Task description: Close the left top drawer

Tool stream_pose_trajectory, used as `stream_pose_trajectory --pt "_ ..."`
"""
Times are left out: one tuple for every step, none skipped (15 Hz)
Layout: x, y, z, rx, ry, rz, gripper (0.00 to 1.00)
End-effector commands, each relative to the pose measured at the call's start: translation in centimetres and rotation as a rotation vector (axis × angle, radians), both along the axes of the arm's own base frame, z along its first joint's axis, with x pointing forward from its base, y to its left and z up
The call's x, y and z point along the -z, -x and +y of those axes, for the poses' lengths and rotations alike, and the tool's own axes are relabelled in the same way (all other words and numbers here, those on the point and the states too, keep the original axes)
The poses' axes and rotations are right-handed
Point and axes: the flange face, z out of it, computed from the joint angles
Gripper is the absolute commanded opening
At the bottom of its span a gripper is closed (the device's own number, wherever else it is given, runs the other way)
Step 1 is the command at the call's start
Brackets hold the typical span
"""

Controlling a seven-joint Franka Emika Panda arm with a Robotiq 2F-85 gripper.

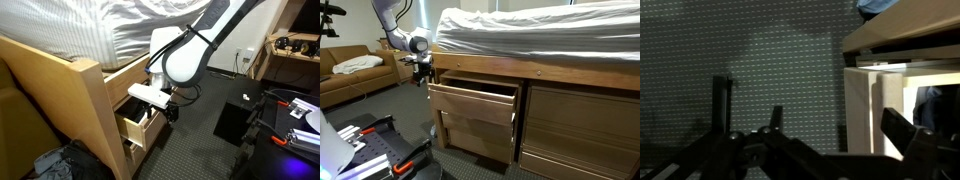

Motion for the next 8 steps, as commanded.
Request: stream_pose_trajectory --pt "-0.1 0.0 0.0 -0.003 0.001 0.009 1.00" --pt "0.0 0.0 0.0 -0.004 0.003 0.013 1.00" --pt "0.1 0.0 -0.1 -0.004 0.003 0.015 1.00" --pt "0.1 0.0 -0.1 -0.004 0.004 0.015 1.00" --pt "1.9 0.1 -0.3 0.020 0.019 0.011 1.00" --pt "3.7 0.3 -0.6 0.040 0.038 0.001 1.00" --pt "5.3 0.8 -0.9 0.062 0.045 0.004 1.00" --pt "6.4 1.1 -1.3 0.083 0.056 -0.002 1.00"
